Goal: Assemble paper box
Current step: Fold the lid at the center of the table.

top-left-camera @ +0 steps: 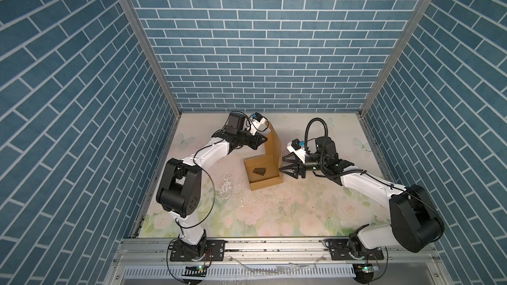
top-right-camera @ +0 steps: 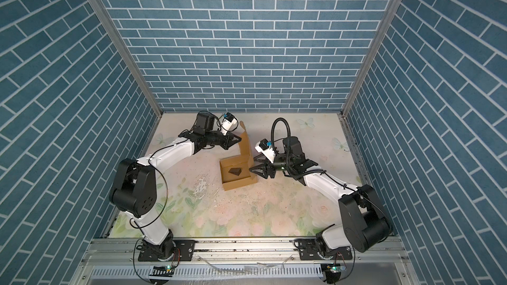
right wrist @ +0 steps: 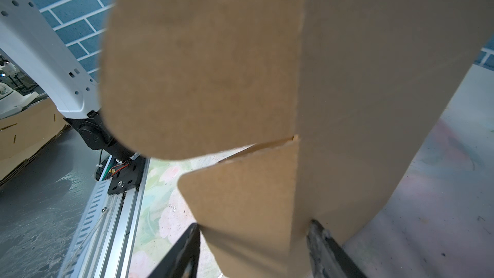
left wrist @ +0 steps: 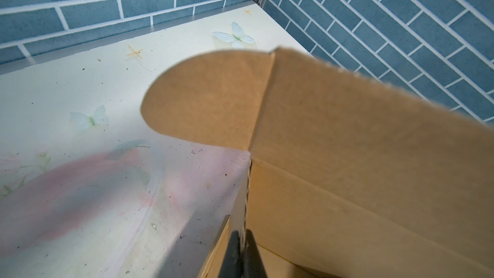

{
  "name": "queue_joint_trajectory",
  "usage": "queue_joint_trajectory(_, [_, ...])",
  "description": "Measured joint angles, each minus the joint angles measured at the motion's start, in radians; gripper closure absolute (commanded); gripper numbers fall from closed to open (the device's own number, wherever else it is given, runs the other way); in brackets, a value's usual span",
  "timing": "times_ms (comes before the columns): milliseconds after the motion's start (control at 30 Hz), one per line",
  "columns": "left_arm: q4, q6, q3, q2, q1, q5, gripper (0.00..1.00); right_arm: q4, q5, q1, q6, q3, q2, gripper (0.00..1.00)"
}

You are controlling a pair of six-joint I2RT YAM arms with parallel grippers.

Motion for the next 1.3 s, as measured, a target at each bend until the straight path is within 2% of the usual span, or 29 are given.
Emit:
queue_joint_trajectory(667, [0.018, -0.001, -0.011, -0.001, 0.0, 0.008, 0.94, 0.074, 0.203, 0.034, 0.018, 0.0, 0.033, 0.49])
queue_joint_trajectory(933, [0.031, 0.018, -0.041, -0.02, 0.006, 0.034, 0.94, 0.075, 0.269, 0.088, 0.013, -0.004, 0.035, 0.52])
queue_joint_trajectory(1300, [0.057, 0.057, -0.132, -0.066, 0.038, 0.082, 0.93, 0.105, 0.434, 0.193, -0.032, -0.042, 0.033, 0.54])
